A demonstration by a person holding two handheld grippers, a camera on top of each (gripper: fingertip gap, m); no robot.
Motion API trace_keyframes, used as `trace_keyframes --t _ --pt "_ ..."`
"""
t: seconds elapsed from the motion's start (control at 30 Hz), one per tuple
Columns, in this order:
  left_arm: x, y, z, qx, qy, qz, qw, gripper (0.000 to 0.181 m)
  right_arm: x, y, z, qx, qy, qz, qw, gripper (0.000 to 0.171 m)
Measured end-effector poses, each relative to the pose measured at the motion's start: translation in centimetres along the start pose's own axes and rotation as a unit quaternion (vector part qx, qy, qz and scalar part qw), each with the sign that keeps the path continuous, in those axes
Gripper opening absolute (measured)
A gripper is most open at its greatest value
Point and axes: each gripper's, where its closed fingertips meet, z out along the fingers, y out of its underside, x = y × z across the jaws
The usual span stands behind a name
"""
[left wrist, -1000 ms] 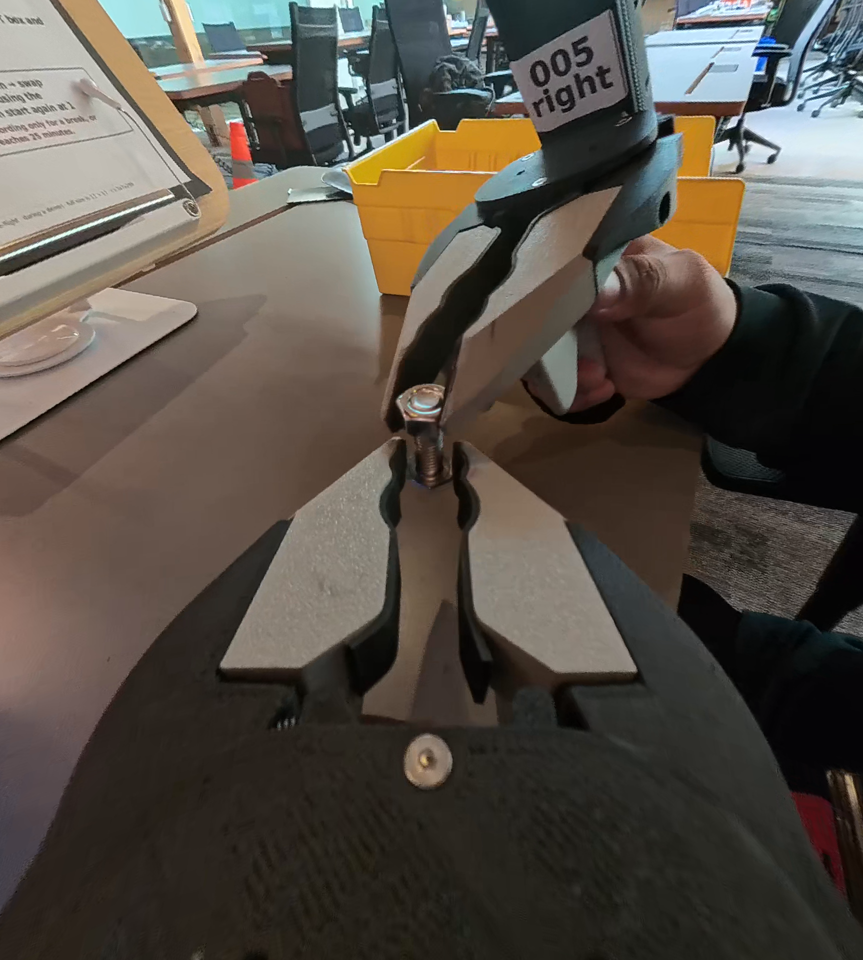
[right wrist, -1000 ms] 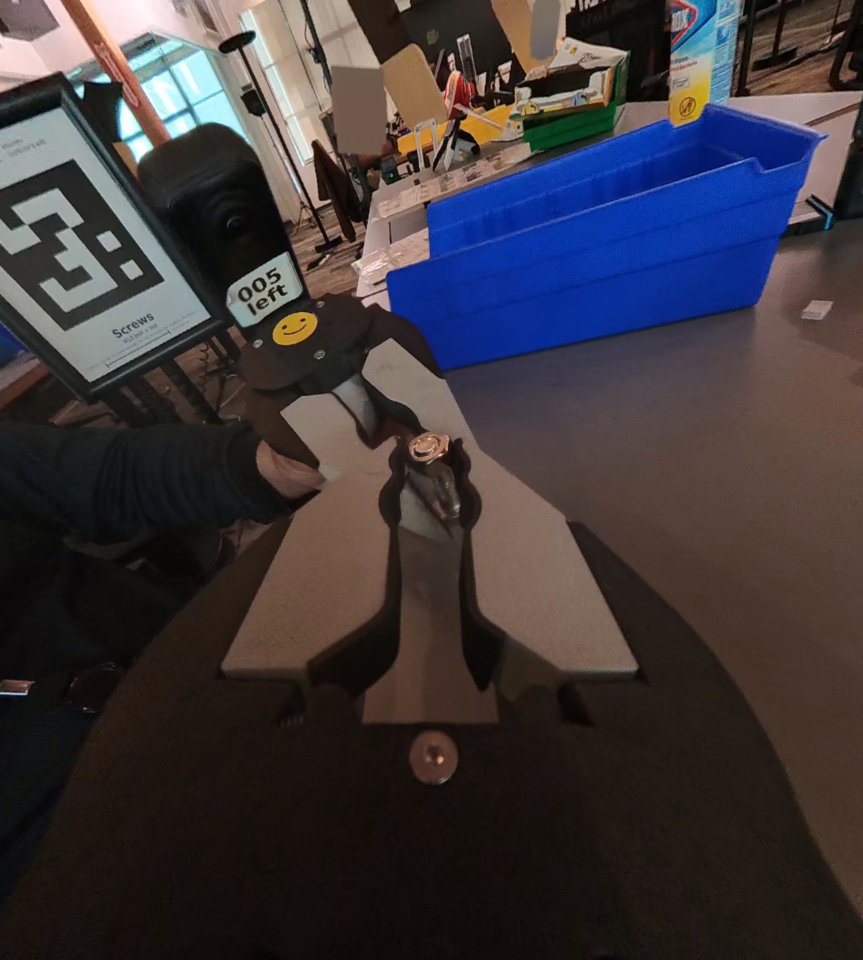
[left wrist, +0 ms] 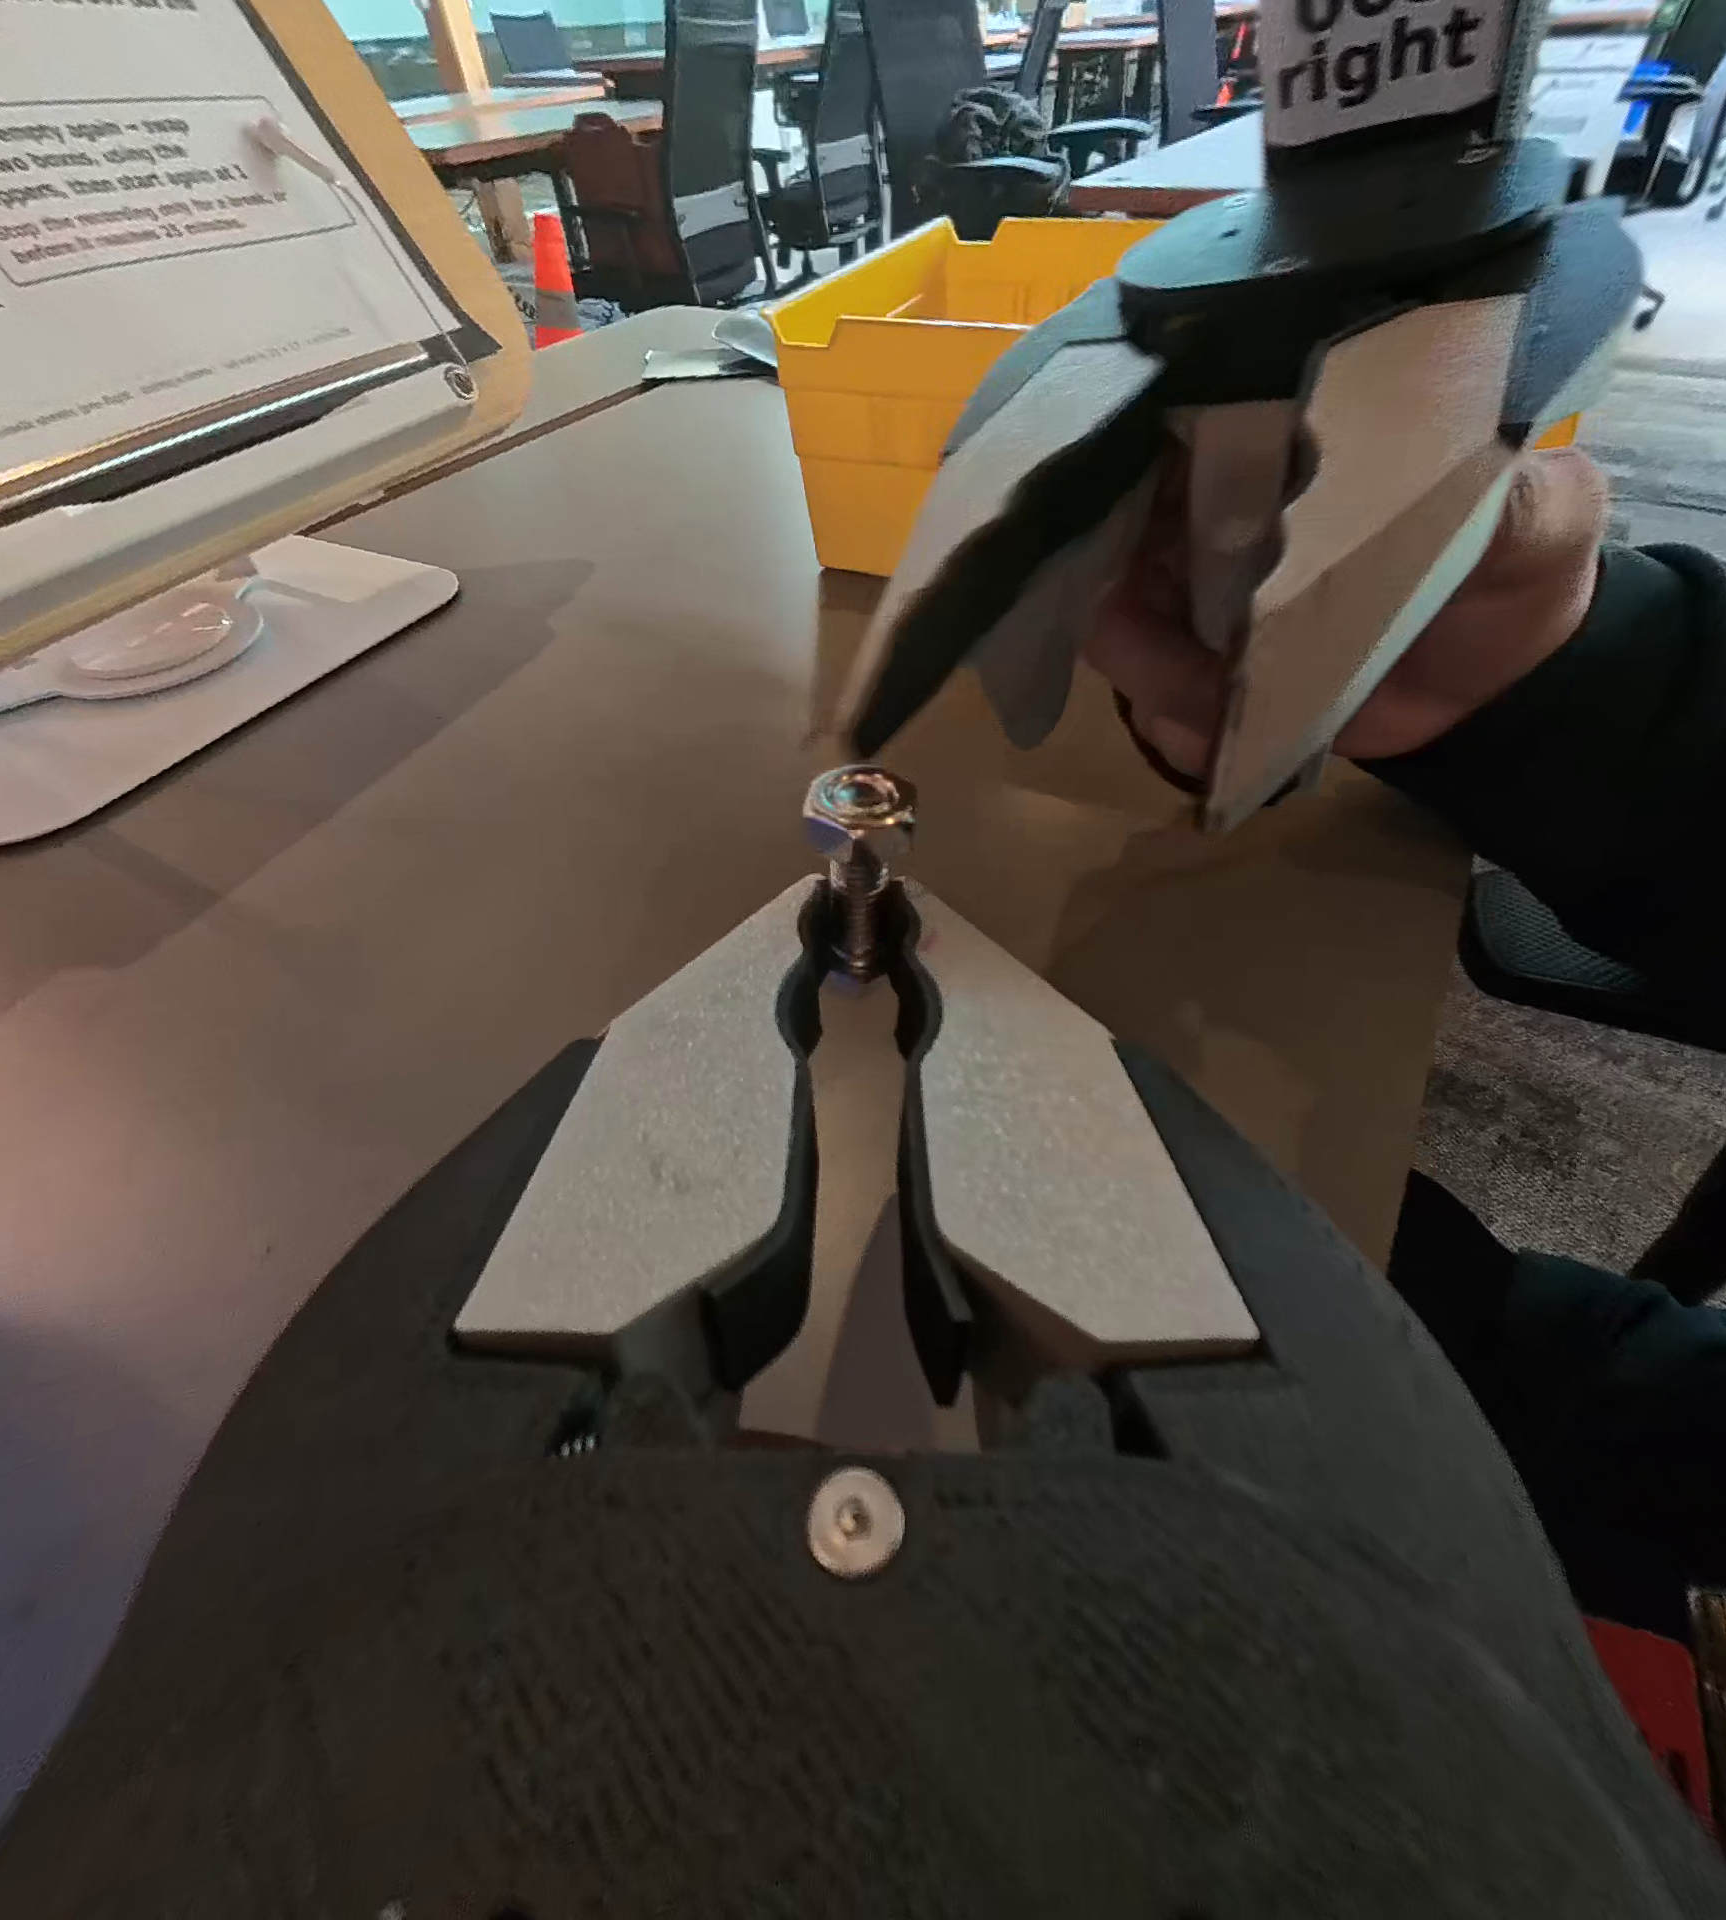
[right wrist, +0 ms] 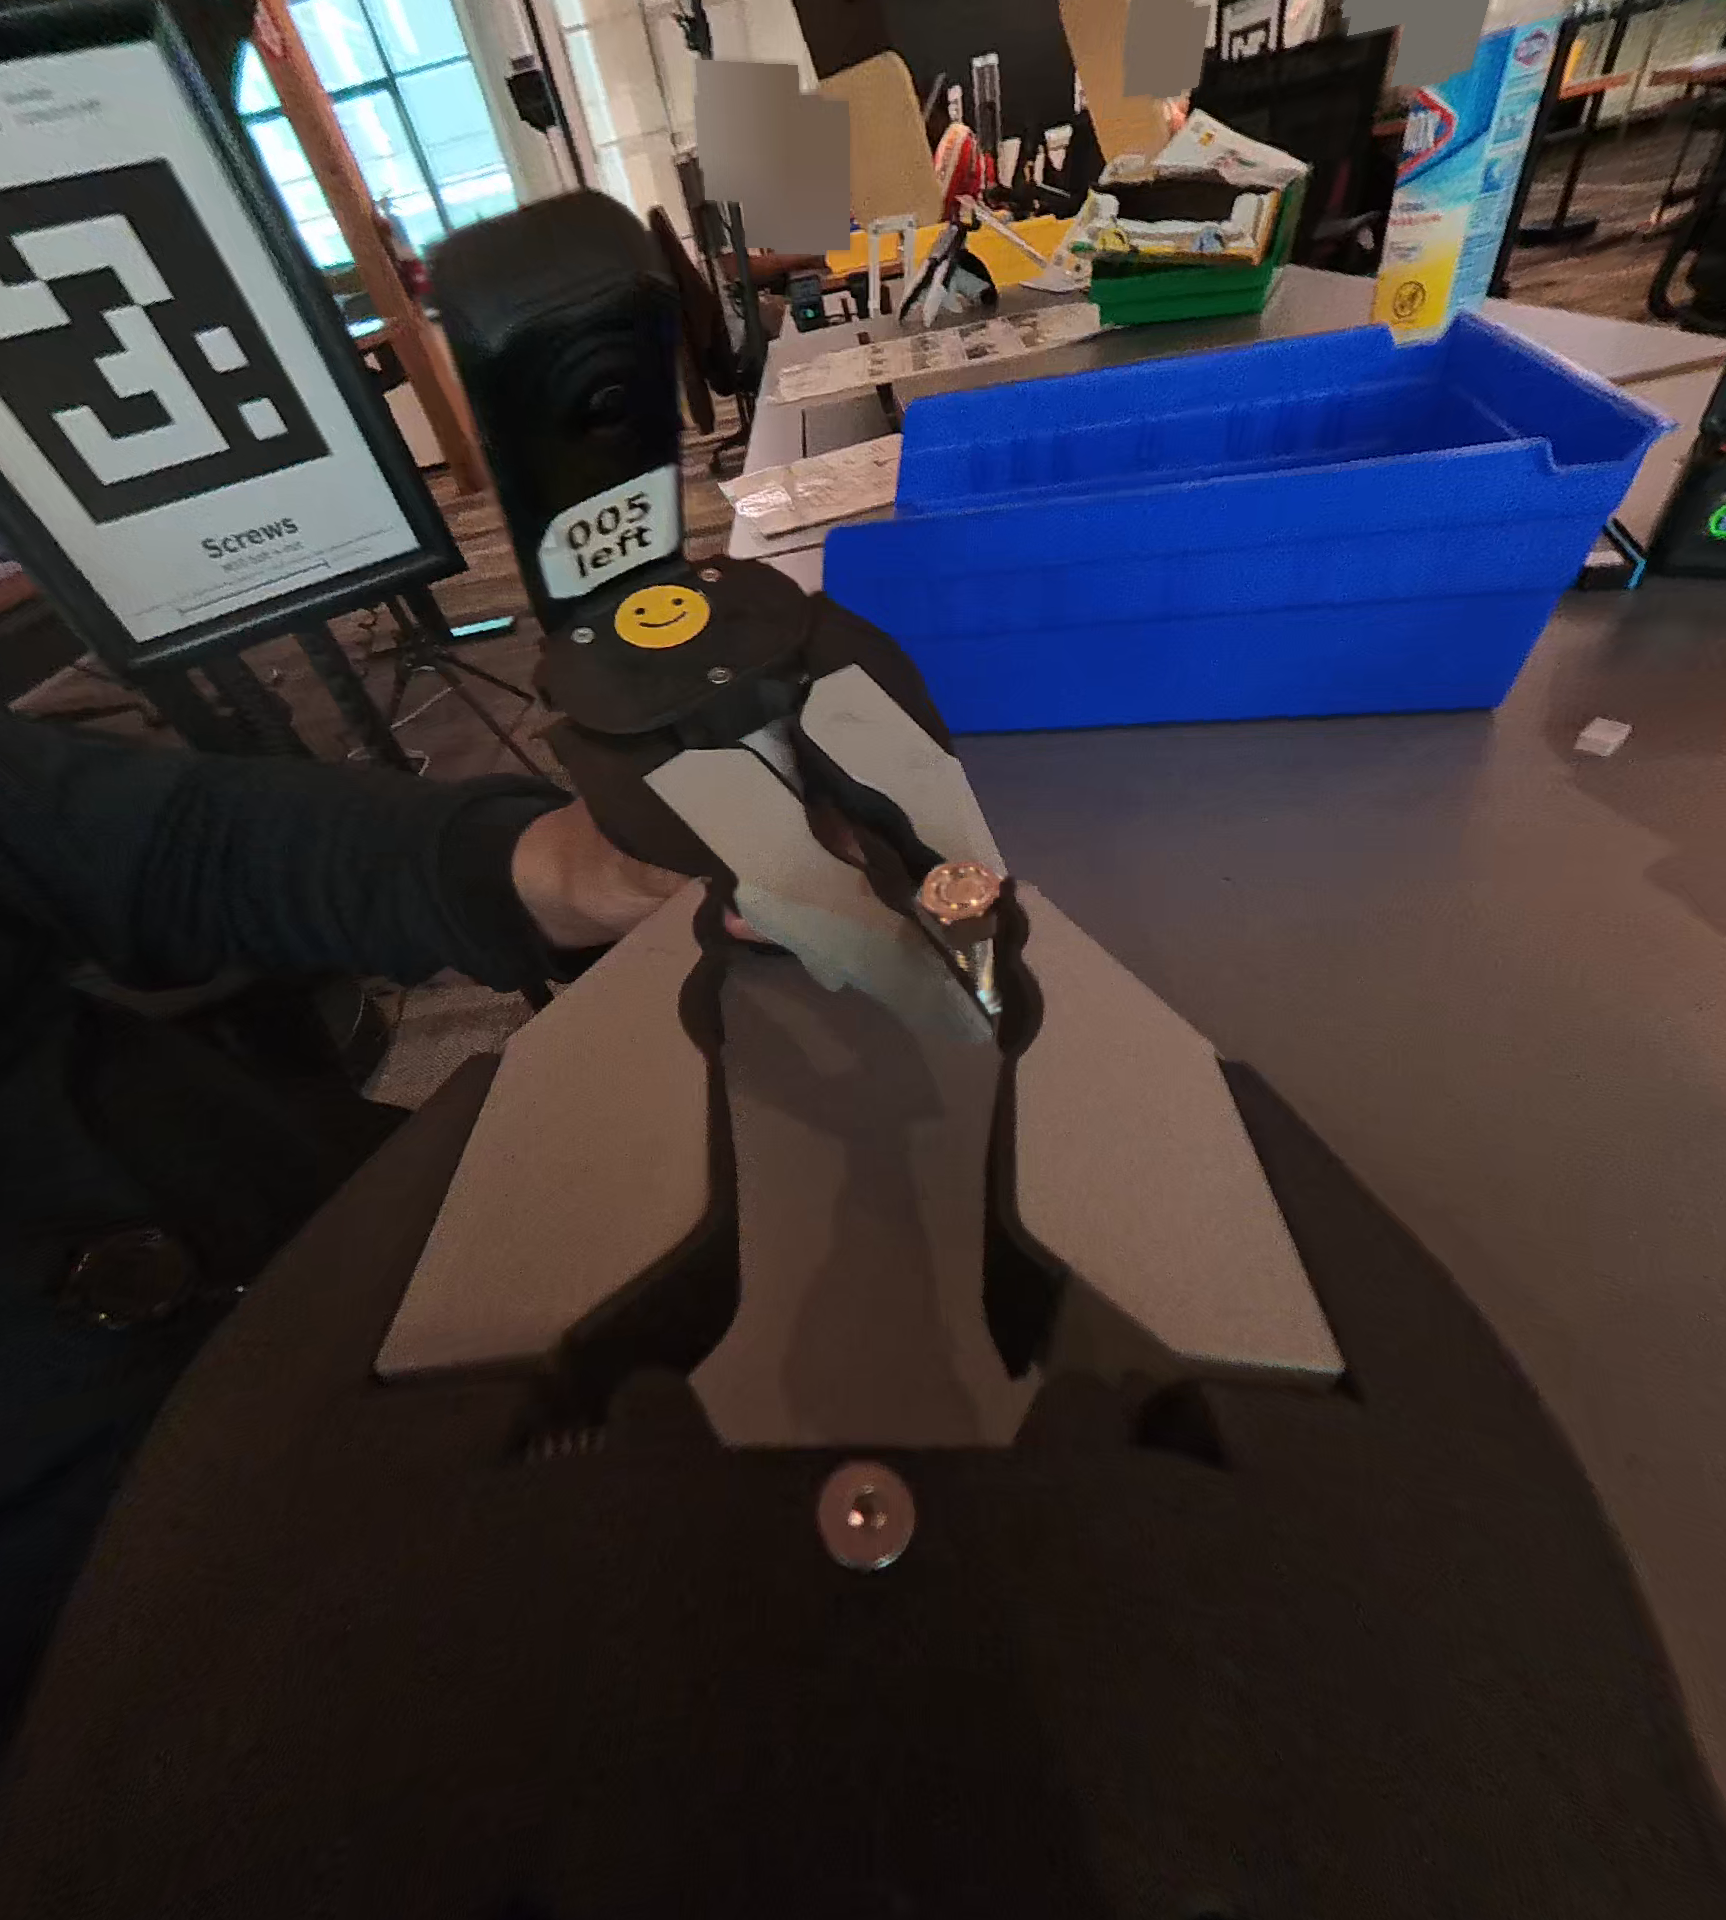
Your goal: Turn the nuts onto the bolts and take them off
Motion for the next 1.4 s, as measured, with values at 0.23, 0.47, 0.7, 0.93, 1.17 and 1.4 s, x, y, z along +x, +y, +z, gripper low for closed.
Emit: trace_keyframes --t 0.23,0.47,0.7,0.93,1.17,1.4 --pt "0.5 0.1 0.2 -0.007 -0.003 0.030 1.000 0.007 2.1 0.4 0.3 -0.019 0.075 0.004 0.997 0.052" --pt "-0.4 0.7 0.3 -0.026 -0.007 0.000 1.000 0.007 5.7 2.0 -1.6 -0.067 0.180 0.003 0.981 0.029" --pt "-2.3 2.1 1.4 -0.082 -0.015 0.022 0.996 0.007 5.6 2.3 0.4 -0.038 0.118 0.038 0.992 0.040" --pt "-4.1 2.5 1.7 -0.096 -0.029 0.030 0.994 0.007 7.6 1.6 1.5 -0.024 0.096 0.108 0.989 0.042" --pt "-5.5 3.2 1.3 -0.116 -0.064 0.040 0.990 0.007 9.5 3.8 0.3 -0.091 0.182 0.059 0.977 0.031" --pt "-5.0 3.2 1.5 -0.121 -0.079 0.076 0.987 0.007 7.1 2.3 2.5 -0.056 0.081 0.103 0.990 0.047"
